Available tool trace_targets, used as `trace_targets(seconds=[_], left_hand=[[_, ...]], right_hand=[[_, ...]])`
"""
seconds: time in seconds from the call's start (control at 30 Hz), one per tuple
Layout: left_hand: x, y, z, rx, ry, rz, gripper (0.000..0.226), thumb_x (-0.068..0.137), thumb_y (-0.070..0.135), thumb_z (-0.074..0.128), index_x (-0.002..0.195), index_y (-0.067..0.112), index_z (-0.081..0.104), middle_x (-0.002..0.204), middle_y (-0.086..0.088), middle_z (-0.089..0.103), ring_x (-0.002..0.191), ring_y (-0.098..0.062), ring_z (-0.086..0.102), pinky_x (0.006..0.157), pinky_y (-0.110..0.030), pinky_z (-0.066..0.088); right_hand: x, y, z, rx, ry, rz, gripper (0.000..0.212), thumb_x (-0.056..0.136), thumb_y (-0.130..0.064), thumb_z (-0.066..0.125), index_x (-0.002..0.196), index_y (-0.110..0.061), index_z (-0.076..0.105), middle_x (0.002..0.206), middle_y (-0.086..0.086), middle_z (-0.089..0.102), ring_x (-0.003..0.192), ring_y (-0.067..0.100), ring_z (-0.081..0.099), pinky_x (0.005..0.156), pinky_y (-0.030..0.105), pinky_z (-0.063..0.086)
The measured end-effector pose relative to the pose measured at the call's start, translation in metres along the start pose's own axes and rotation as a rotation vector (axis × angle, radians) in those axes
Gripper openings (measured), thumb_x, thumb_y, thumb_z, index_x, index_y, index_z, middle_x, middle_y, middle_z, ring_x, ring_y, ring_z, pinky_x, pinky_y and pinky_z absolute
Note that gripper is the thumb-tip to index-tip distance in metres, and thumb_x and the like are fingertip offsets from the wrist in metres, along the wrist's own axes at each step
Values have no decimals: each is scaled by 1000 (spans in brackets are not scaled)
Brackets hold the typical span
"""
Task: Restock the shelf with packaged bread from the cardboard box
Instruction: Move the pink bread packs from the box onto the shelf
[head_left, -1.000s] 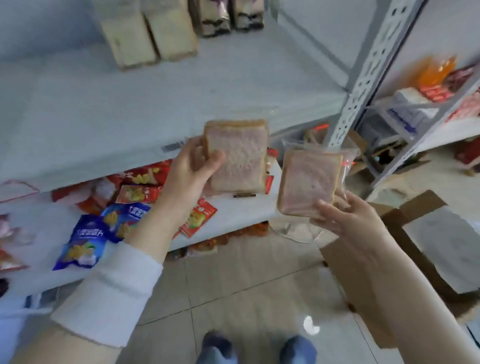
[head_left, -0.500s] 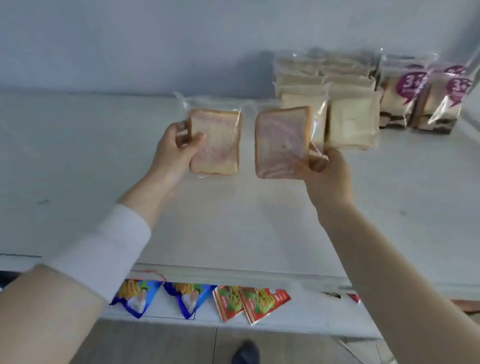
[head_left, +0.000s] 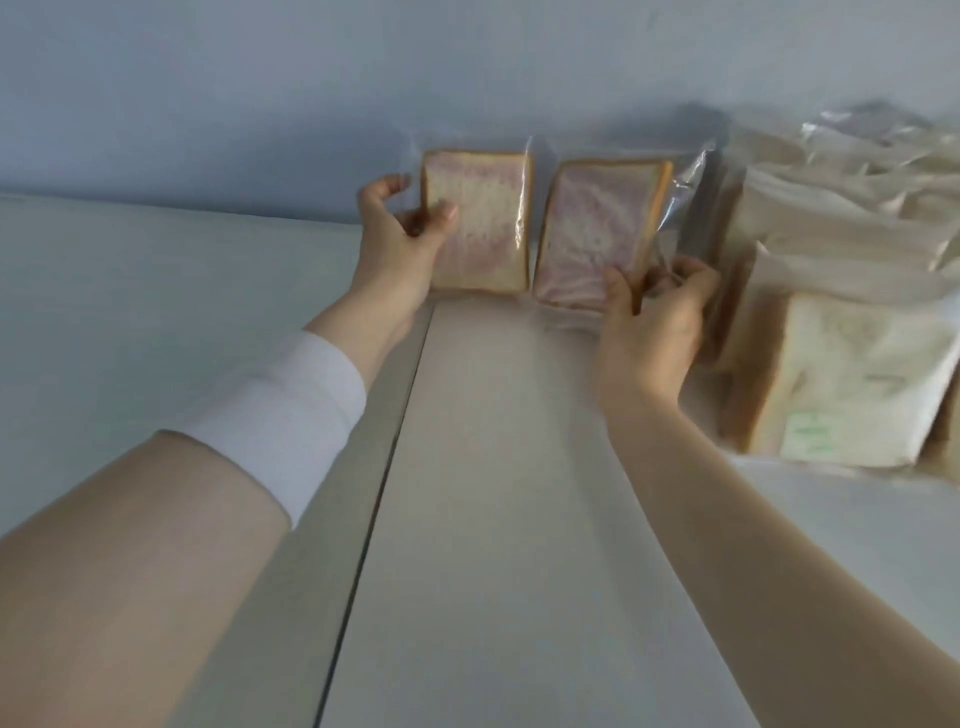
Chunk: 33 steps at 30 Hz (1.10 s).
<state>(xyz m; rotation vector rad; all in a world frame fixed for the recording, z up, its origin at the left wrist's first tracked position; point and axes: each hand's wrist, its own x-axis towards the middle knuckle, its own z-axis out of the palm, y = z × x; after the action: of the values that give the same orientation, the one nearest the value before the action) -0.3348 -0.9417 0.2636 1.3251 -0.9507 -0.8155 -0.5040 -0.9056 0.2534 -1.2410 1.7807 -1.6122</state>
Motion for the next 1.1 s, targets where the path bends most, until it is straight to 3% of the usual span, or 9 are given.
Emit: trace_targets(seconds=[0.17,0.27,0.5,0.6,0.7,0.8,0.9,1.0,1.1], left_hand=[[29,-8,18,-30,-79,77,29,88,12,58,100,29,37,86,-3,58,84,-18,54,88,-41,49],[37,-11,24,-14,-57,143,31,87,10,60,105,24,39,99,-8,57,89,-18,54,87,-37,49],[40,-10,39,73,35,229,41,86,11,62,122,8,43,101,-11,53,88,-19,50,84,-30,45],[35,-10,44,102,74,192,47,88,11,58,130,7,37,106,-11,50,93,-16,49,87,-23,44],[25,-7,41,167,57,153,58,91,13,54,139,3,23,125,-12,47,112,-15,49,98,-15,38],[2,0,29,404,55,201,68,92,19,53,144,0,13,149,-17,27,139,-23,28,115,-30,19],[-35,11,12,780,42,342,66,93,23,50,145,3,15,153,-16,19,142,-26,18,114,-32,12],[-82,18,2,1125,-186,544,59,92,20,49,143,7,22,153,-15,20,142,-28,16,116,-39,12],[-138,33,5,1286,-462,699,54,92,20,48,141,7,28,150,-13,27,141,-27,19,116,-42,9]], right_hand=[[34,12,25,-152,41,-55,34,84,-17,64,112,-2,53,109,10,50,113,29,46,97,23,29],[42,11,38,-315,131,-72,38,82,-24,65,115,-6,56,119,15,51,115,33,39,99,30,23],[54,10,52,-104,154,48,49,82,-11,65,125,-6,43,124,11,55,115,26,51,100,36,37],[53,14,53,-202,124,-3,50,86,-8,58,132,-6,38,132,11,47,123,27,43,102,28,27],[45,15,50,-429,44,-49,58,95,-10,46,145,-6,17,150,13,21,136,29,21,109,26,7],[21,7,35,-514,-27,-162,60,97,-7,35,147,-7,1,156,15,1,143,29,3,111,29,-6],[-16,-2,3,-644,-150,-307,67,94,-11,40,148,-11,1,157,12,-3,144,29,-2,115,37,0],[-53,-7,-40,-803,-258,-411,62,94,-17,43,147,-12,13,157,11,9,144,30,1,115,41,8],[-88,-10,-97,-888,-276,-400,56,95,-23,43,145,-12,20,152,10,21,143,30,11,114,40,14]])
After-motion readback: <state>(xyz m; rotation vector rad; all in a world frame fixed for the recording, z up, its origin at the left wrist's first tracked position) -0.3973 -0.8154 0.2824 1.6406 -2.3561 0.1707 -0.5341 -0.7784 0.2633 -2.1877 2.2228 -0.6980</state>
